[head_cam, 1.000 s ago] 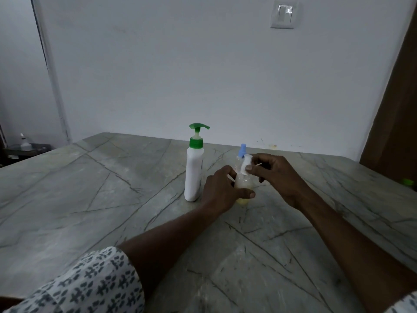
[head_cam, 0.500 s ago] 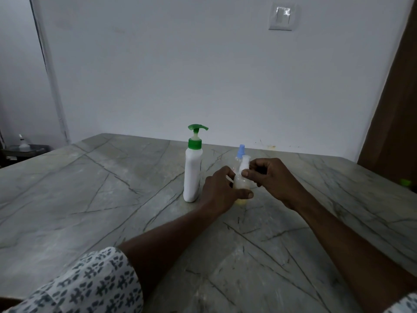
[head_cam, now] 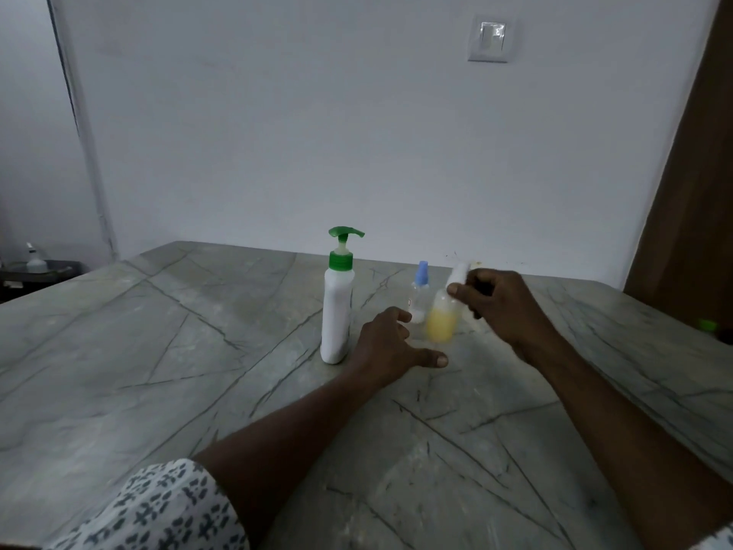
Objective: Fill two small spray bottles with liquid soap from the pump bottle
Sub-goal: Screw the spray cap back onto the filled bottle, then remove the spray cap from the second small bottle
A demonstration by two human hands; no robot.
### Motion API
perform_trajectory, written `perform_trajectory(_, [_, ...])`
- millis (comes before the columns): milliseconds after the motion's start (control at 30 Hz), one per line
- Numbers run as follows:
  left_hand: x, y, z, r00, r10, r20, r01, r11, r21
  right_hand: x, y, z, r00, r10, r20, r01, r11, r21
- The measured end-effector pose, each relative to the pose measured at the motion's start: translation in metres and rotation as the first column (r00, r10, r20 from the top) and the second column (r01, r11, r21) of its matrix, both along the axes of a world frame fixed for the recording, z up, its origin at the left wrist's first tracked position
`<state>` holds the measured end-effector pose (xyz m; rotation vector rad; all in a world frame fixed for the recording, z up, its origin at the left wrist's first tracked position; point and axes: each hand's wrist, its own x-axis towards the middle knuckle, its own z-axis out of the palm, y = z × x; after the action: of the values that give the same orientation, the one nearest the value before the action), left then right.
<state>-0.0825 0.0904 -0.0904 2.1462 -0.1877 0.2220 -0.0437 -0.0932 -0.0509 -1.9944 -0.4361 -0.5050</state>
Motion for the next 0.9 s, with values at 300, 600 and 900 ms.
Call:
perform_trajectory(300, [0.002, 0.0, 0.0, 0.999, 0.035, -0.012, -0.034, 0.997, 0.074, 0.043, -0.026, 0.003, 0.967, -0.254, 0.012, 0.254, 0.962, -0.101])
perform_trajectory(600, [0.004, -0.001, -0.001, 0.999, 0.044, 0.01, -0.044, 0.998, 0.049, 0.074, -0.023, -0.001, 0.93, -0.366, 0.038, 0.361, 0.887, -0.29])
perform_trajectory(900, [0.005, -0.002, -0.001, 0.998, 0.048, 0.039, -0.052, 0.994, 0.091, 0.083, -0.031, -0.01, 0.933, -0.359, -0.022, 0.343, 0.907, -0.244])
